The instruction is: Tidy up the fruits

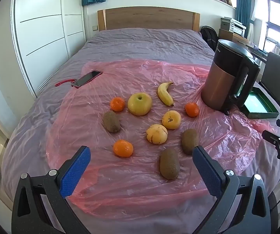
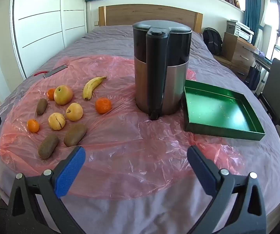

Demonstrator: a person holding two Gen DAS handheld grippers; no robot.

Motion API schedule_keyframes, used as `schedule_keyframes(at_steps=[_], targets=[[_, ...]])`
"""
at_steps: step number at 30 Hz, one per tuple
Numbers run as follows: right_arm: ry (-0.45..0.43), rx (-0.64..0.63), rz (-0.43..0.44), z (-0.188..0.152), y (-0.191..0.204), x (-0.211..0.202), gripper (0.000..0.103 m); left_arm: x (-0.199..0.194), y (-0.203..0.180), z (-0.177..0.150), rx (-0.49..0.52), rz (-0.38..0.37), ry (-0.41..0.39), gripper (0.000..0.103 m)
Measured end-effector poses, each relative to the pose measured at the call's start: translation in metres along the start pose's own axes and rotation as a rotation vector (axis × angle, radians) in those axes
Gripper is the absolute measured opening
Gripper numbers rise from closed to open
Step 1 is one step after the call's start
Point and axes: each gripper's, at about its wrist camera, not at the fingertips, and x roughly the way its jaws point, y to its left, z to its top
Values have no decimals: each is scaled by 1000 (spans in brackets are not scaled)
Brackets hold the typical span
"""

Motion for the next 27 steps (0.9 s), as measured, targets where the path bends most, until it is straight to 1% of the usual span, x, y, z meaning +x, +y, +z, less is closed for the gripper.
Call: schedule_keyframes(at_steps=[13, 27], targets=[[-8, 9, -4, -1, -4, -2, 103, 1, -1, -1, 3, 10, 3, 102], [-9, 25, -1, -1, -4, -1, 103, 4, -1, -3, -12, -6, 8, 102]])
